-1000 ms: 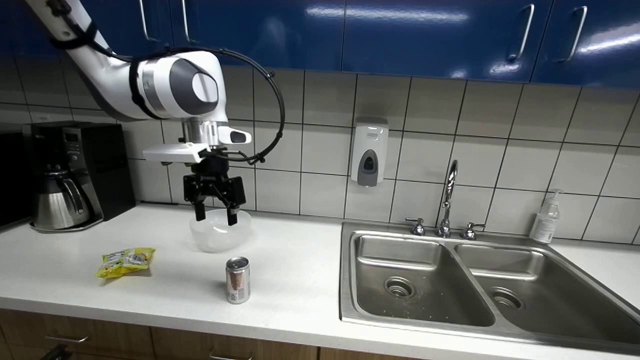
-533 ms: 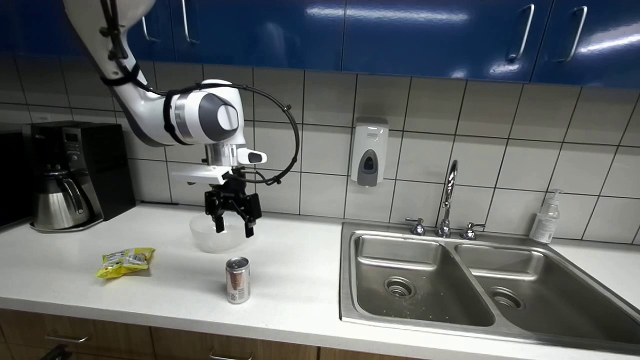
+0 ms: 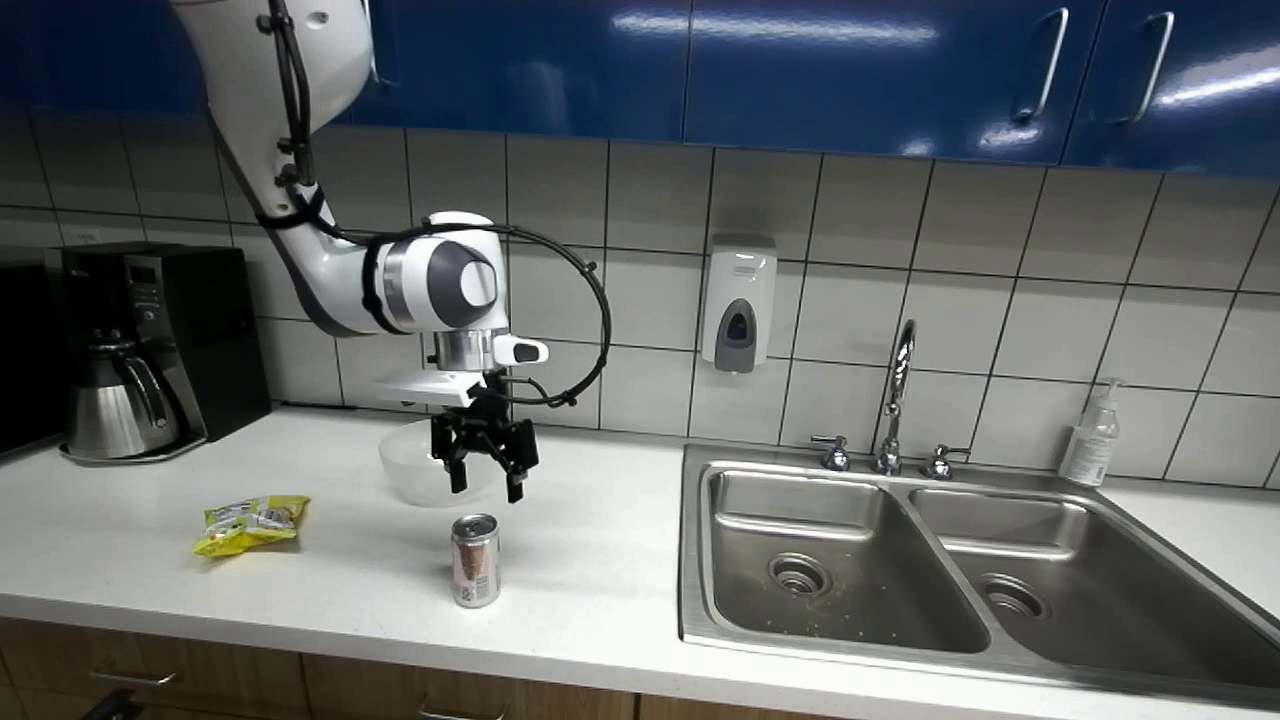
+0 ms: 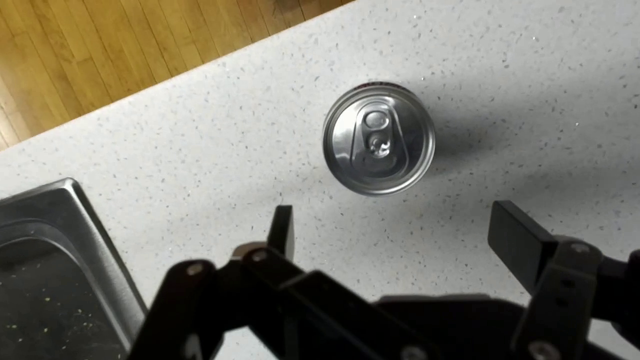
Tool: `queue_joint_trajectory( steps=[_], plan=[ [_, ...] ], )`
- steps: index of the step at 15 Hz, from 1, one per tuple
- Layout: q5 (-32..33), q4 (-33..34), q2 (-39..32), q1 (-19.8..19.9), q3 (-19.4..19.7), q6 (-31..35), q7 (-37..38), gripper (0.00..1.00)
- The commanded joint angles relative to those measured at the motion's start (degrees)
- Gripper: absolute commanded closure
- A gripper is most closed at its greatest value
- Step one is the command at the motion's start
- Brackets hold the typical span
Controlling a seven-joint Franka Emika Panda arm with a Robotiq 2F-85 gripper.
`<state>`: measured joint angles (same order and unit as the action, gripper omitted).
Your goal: Put the can in the bowl.
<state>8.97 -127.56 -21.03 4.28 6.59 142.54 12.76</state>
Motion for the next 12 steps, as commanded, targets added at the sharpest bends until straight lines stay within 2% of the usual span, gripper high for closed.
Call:
queue_joint_trajectory(
  steps=[1, 12],
  plan=[
    [-1.19, 0.58, -1.46, -1.43, 0.64, 0.99, 1.42, 0.00],
    [-1.21, -3.67, 0.30, -2.33, 2.12, 1.82, 2.71, 0.00]
  ],
)
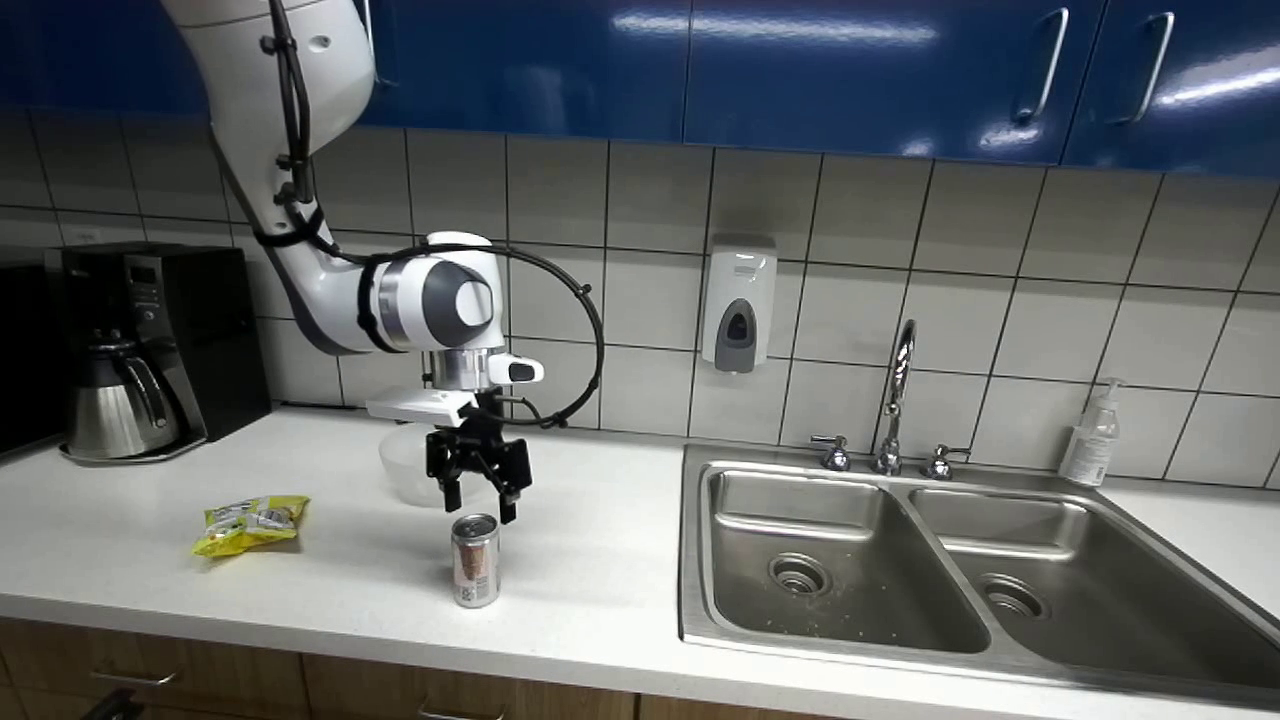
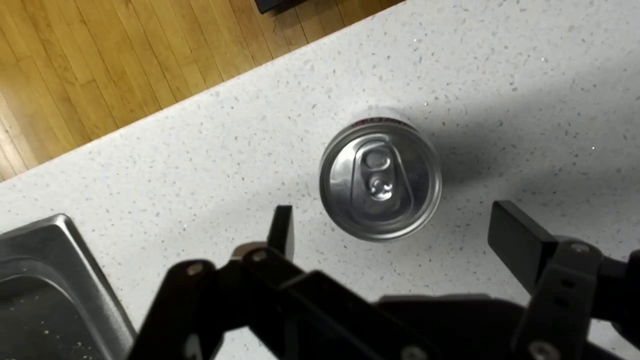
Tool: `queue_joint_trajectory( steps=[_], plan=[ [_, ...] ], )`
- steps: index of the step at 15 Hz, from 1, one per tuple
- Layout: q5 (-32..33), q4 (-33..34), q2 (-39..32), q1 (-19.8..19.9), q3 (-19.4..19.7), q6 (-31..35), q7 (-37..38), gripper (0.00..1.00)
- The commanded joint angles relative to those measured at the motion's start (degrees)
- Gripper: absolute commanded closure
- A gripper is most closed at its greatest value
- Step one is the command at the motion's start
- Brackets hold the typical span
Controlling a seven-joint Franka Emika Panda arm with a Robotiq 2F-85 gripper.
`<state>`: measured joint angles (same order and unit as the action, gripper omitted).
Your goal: Put the can in the bowl.
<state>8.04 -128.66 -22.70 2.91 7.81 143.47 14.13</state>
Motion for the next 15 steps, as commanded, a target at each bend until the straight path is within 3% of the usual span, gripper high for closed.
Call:
queue_joint_trajectory(
  steps=[1, 15],
  plan=[
    [-0.19, -3.11, 2.02, -1.09, 0.96, 1.18, 1.40, 0.00],
    [0.27, -5.21, 0.01, -2.03, 1.42, 3.27, 1.14, 0.00]
  ],
)
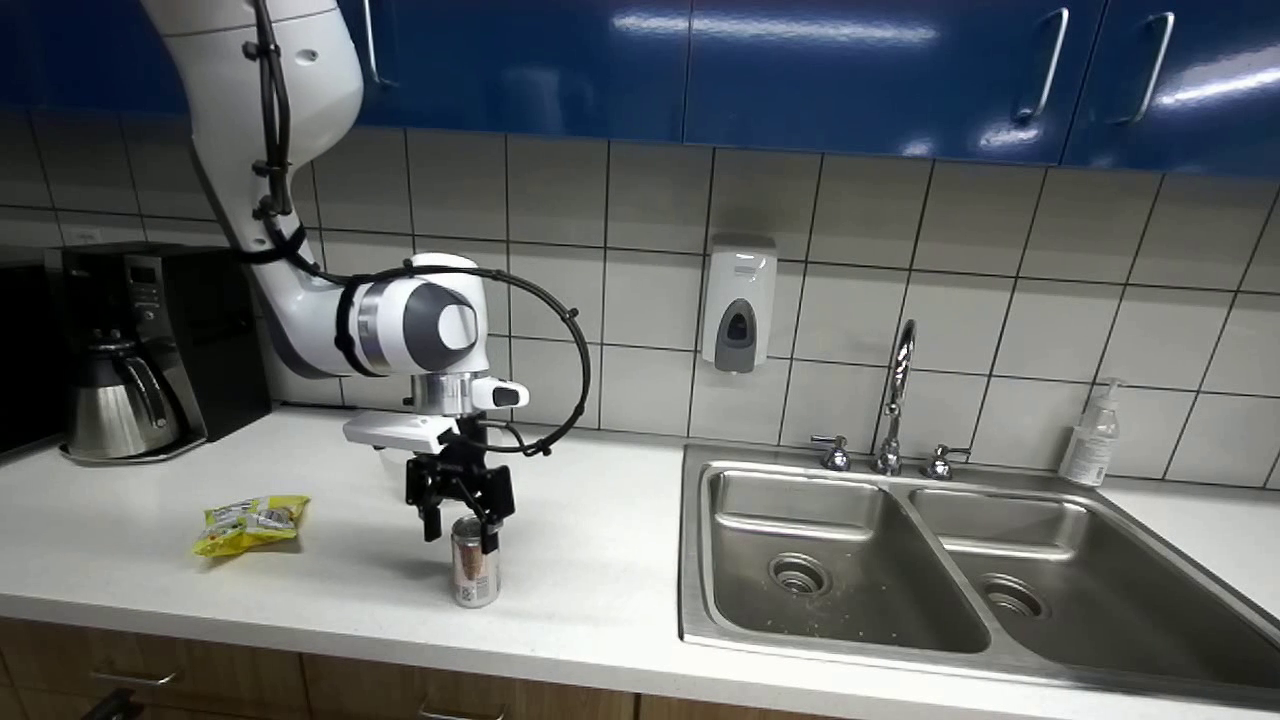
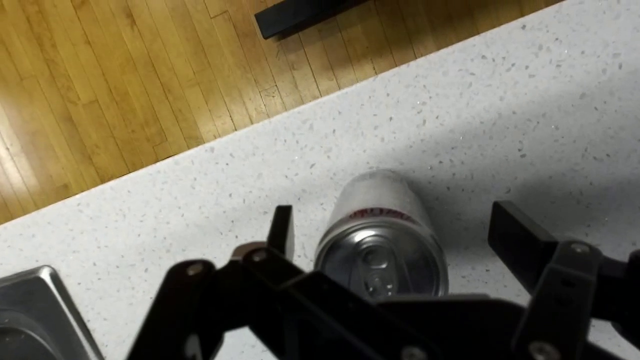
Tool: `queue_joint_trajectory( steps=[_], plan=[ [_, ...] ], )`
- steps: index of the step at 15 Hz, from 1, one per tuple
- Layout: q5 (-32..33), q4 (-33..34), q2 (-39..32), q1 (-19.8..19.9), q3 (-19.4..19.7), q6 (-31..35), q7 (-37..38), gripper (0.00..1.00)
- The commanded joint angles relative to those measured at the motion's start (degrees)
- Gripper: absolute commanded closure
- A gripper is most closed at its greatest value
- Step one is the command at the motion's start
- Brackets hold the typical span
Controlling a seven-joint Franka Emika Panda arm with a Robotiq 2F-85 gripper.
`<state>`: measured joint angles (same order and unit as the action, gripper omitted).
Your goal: Put the can in the bowl.
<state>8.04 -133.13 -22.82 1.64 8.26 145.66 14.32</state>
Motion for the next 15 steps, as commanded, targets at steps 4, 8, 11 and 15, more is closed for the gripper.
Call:
queue_joint_trajectory(
  steps=[4, 8, 11, 15],
  plan=[
    [0.50, -0.14, -0.80, -0.65, 1.43, 1.17, 0.67, 0.00],
    [0.32, 0.60, -1.54, -0.68, 1.51, 1.29, 0.45, 0.00],
    [0.74, 1.39, -2.11, -0.86, 1.77, 1.96, 0.41, 0.00],
    [0.22, 1.69, -1.25, -0.74, 1.82, 2.01, 0.48, 0.00]
  ],
)
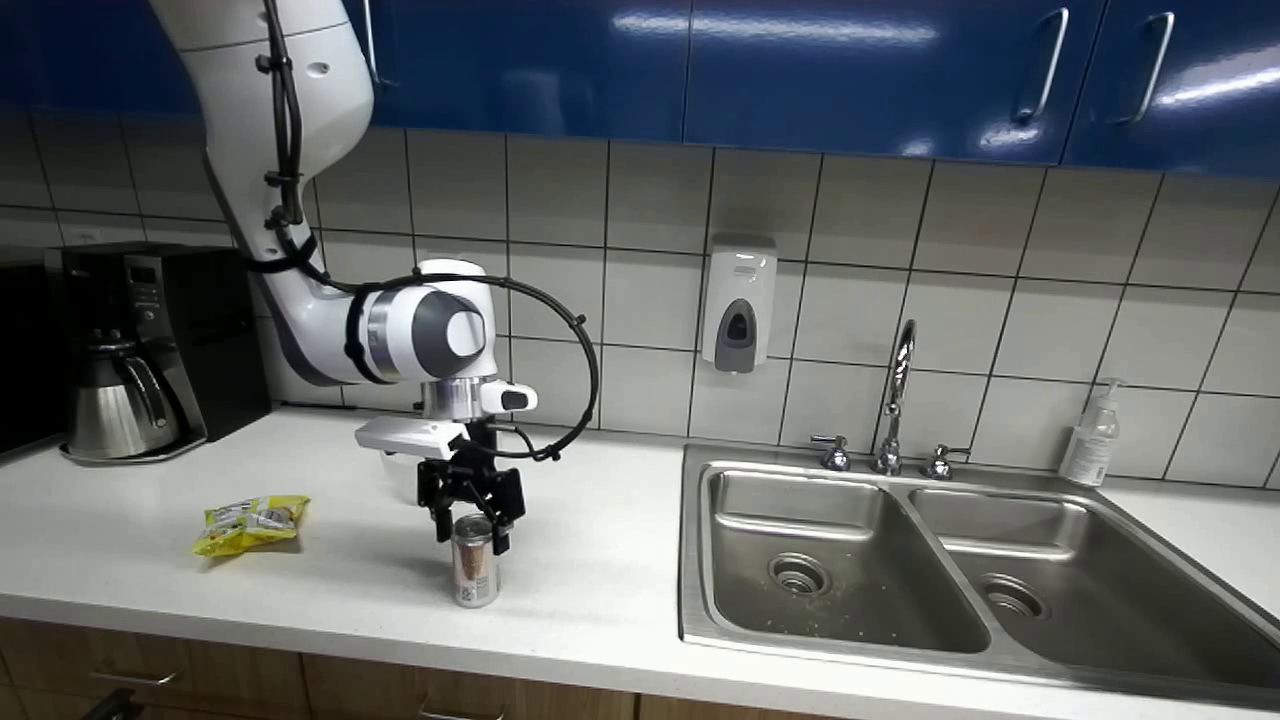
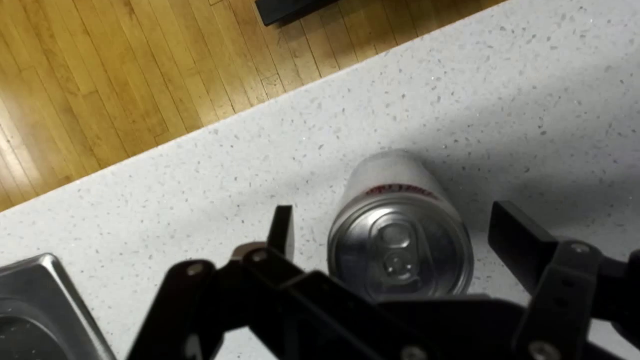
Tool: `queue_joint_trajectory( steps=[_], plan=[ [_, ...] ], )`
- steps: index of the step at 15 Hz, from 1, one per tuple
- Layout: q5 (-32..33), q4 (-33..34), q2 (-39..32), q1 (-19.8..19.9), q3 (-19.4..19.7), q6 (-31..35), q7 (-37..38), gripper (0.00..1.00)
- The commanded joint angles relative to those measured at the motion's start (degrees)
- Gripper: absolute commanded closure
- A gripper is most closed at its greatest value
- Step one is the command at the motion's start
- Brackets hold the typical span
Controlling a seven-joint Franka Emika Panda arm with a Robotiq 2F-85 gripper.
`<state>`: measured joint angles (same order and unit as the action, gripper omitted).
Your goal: Put the can in the bowl.
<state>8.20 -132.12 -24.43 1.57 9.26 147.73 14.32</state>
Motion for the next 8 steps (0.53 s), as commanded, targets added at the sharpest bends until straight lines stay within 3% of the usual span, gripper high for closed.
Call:
queue_joint_trajectory(
  steps=[1, 8],
  plan=[
    [-0.32, 0.35, -0.05, -0.37, 0.43, -0.10, -0.26, 0.00],
    [-0.30, 0.66, -0.05, -0.36, 0.57, -0.09, -0.24, 0.00]
  ],
)
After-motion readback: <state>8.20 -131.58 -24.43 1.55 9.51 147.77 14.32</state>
